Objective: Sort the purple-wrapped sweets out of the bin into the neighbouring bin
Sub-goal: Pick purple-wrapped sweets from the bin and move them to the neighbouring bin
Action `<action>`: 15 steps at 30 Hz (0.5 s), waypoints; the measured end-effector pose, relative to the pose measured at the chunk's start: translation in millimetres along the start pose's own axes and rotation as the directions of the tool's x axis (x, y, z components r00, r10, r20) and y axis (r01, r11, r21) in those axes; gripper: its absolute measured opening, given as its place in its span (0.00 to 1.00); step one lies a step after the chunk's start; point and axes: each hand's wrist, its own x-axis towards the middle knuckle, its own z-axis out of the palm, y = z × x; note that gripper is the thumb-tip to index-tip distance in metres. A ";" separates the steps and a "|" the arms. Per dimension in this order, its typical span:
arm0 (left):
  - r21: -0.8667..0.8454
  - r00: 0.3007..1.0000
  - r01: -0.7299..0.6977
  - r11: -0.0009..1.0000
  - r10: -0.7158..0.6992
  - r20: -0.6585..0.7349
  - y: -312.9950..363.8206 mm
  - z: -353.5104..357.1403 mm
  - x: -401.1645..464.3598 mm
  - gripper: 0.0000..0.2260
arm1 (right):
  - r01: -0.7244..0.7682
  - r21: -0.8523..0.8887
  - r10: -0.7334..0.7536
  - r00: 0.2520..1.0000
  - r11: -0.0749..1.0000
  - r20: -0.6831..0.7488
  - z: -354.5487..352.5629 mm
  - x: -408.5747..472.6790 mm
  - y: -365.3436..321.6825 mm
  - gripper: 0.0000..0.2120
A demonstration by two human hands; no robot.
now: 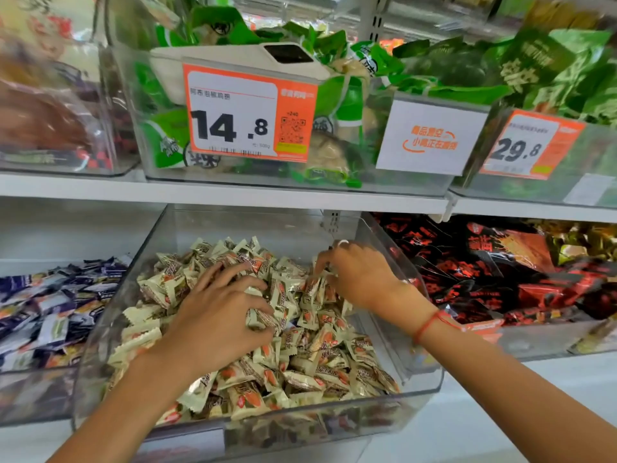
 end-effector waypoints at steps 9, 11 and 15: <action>-0.091 0.978 -0.008 0.996 -0.011 -0.209 5.1 -2.2 -5.9 0.12 | -0.071 0.075 0.033 0.905 0.995 0.424 46.0 5.1 -40.7 0.23; -0.125 0.965 -0.015 0.992 -0.019 -0.261 5.5 -1.0 -5.9 0.09 | -0.108 0.133 0.045 0.912 0.985 0.408 51.6 9.2 -43.1 0.22; -0.134 0.963 -0.013 0.991 -0.024 -0.269 4.0 2.1 -6.7 0.07 | -0.151 0.188 0.063 0.911 0.971 0.407 54.9 15.1 -40.7 0.21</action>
